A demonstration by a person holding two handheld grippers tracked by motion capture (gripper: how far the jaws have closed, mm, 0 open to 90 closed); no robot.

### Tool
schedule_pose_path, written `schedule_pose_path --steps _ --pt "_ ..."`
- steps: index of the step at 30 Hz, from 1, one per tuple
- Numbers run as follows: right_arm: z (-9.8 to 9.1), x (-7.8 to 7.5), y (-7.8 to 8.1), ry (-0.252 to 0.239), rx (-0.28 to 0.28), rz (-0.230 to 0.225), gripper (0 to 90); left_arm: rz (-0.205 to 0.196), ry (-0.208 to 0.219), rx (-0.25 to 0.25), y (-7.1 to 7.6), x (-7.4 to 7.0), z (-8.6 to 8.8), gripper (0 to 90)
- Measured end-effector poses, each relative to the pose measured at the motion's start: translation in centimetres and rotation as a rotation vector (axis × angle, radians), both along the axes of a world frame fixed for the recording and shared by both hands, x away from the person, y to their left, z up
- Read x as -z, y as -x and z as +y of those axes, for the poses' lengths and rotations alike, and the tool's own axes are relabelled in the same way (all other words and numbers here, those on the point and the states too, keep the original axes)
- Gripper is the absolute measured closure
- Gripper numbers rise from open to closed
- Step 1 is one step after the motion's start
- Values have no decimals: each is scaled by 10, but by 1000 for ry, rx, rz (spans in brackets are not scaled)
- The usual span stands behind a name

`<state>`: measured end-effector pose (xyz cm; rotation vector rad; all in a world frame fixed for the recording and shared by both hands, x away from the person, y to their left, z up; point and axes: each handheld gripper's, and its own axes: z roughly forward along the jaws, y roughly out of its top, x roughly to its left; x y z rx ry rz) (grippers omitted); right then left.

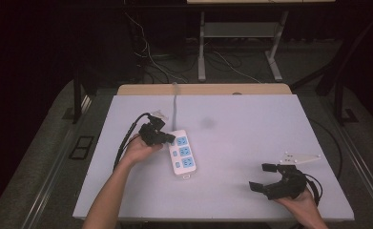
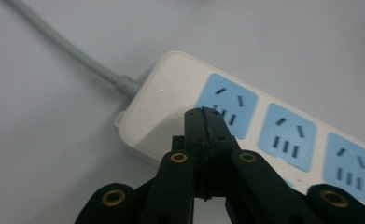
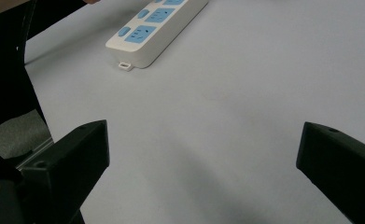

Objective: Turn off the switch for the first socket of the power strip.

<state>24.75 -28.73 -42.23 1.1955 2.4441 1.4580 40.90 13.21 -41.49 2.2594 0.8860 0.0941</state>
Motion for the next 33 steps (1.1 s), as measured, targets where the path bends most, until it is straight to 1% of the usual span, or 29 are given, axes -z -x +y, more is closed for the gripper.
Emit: schedule_pose_path --steps 2,9,13,18,21,25,28,31,33 --pt "0 0 0 -1 0 -3 24 7 13 -4 0 1 1 893" --pt "0 0 0 1 1 -3 24 10 16 -9 0 1 1 895" --pt "1 1 0 5 0 2 24 -5 -16 -12 2 0 -2 895" --pt "1 1 0 9 -6 -2 23 21 5 -22 0 0 -1 896" --pt "2 1 0 11 -8 0 24 15 -5 -25 1 0 -2 896" --pt "2 1 0 11 -8 1 24 25 -9 -35 1 -1 -3 897" --pt "2 1 0 12 -9 1 24 11 -41 -36 2 -3 -7 897" --pt "3 1 -1 13 -9 -1 24 22 -63 -42 1 -4 -9 897" --pt "3 1 -1 15 -9 0 24 29 -90 -40 0 -6 -12 897"
